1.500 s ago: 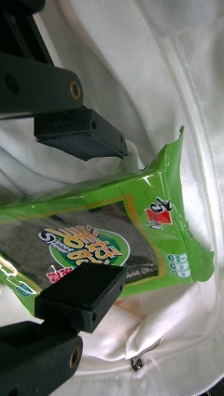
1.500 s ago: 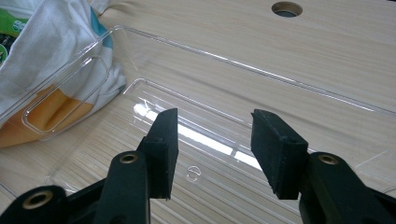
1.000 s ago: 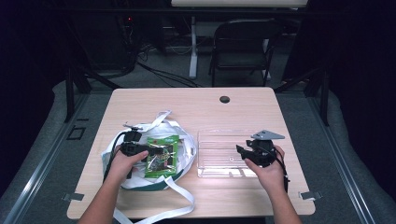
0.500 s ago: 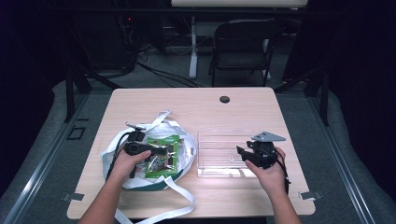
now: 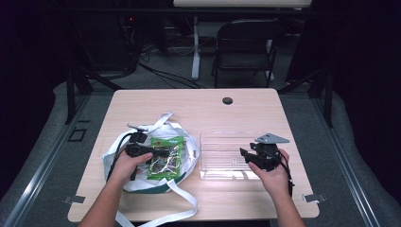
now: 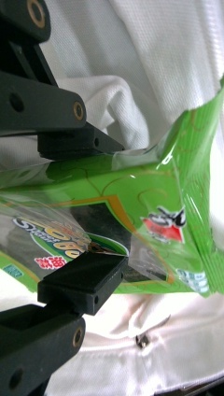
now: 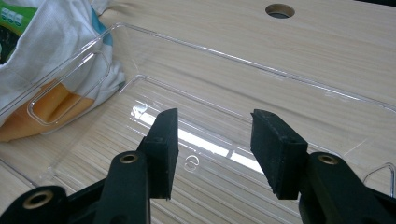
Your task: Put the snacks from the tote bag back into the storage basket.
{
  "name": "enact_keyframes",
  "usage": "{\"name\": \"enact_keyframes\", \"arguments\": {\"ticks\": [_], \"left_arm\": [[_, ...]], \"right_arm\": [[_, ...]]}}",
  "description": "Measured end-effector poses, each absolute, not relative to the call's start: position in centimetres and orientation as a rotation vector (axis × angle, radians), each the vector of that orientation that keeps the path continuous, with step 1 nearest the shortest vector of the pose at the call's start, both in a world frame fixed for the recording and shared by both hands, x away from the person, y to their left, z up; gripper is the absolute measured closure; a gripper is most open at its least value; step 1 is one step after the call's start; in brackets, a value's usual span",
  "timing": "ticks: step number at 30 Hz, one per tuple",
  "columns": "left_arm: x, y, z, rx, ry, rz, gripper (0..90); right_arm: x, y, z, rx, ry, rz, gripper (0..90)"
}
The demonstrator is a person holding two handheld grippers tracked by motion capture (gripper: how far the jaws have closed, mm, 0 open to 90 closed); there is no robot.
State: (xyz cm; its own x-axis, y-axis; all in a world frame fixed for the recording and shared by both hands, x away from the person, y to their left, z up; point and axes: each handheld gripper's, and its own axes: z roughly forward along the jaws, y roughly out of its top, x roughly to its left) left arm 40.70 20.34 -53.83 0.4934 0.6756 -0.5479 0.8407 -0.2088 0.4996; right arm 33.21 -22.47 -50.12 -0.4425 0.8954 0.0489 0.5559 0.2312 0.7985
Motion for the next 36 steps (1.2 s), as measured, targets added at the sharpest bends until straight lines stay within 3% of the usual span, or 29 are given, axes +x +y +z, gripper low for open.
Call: {"name": "enact_keyframes", "arguments": {"ticks": [9,36], "left_arm": [[40.3,20.5,-52.8,1.963,1.175,-0.274,55.7],[39.8,21.6,-52.1,1.957,1.088,-0.33,69.8]], "right_arm": [[33.3,-22.5,-50.2,1.337,2.088,1.077,51.8],[33.8,-22.3,-50.4,1.34,2.098,1.087,51.8]]}}
